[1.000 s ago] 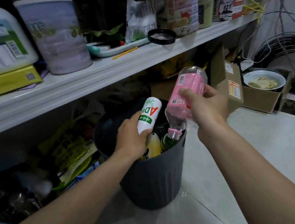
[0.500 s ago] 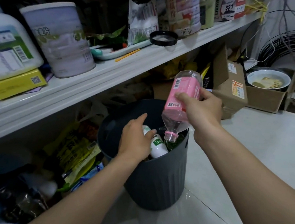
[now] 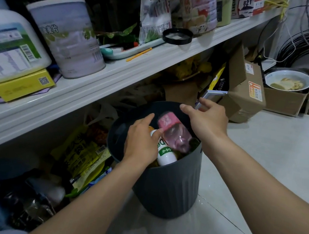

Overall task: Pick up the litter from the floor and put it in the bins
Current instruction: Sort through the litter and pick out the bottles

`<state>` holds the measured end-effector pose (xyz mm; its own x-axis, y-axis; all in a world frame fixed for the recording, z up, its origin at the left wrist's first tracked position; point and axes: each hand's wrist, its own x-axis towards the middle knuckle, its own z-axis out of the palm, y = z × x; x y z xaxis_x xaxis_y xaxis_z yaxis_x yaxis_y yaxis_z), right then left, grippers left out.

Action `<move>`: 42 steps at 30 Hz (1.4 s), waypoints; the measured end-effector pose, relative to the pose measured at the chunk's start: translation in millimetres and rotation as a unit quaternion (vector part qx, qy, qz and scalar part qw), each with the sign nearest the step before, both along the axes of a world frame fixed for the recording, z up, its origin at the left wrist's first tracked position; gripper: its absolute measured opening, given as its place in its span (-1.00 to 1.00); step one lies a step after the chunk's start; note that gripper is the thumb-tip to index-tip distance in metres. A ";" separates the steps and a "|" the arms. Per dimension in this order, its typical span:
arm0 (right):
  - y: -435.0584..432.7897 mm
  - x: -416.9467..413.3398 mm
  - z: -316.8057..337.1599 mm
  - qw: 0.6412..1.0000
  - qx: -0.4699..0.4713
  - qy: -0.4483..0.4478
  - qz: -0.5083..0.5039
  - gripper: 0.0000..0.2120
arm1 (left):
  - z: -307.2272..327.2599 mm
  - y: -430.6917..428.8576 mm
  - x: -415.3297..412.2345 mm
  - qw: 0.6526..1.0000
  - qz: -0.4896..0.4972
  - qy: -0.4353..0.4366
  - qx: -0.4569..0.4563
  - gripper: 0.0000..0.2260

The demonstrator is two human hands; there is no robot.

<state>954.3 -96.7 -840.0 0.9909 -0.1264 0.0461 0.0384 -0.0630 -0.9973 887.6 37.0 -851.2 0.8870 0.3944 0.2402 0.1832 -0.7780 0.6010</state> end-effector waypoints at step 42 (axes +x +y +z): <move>-389.3 -157.0 -80.2 0.776 -0.605 0.174 -0.042 -0.38 | -72.6 -335.4 12.2 0.852 -0.438 0.060 0.282 -0.49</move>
<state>797.4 -486.1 -920.1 0.9606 -0.2639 -0.0872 -0.2747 -0.9490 -0.1548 899.8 -298.4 -923.8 0.8132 -0.5788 0.0603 -0.5818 -0.8067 0.1036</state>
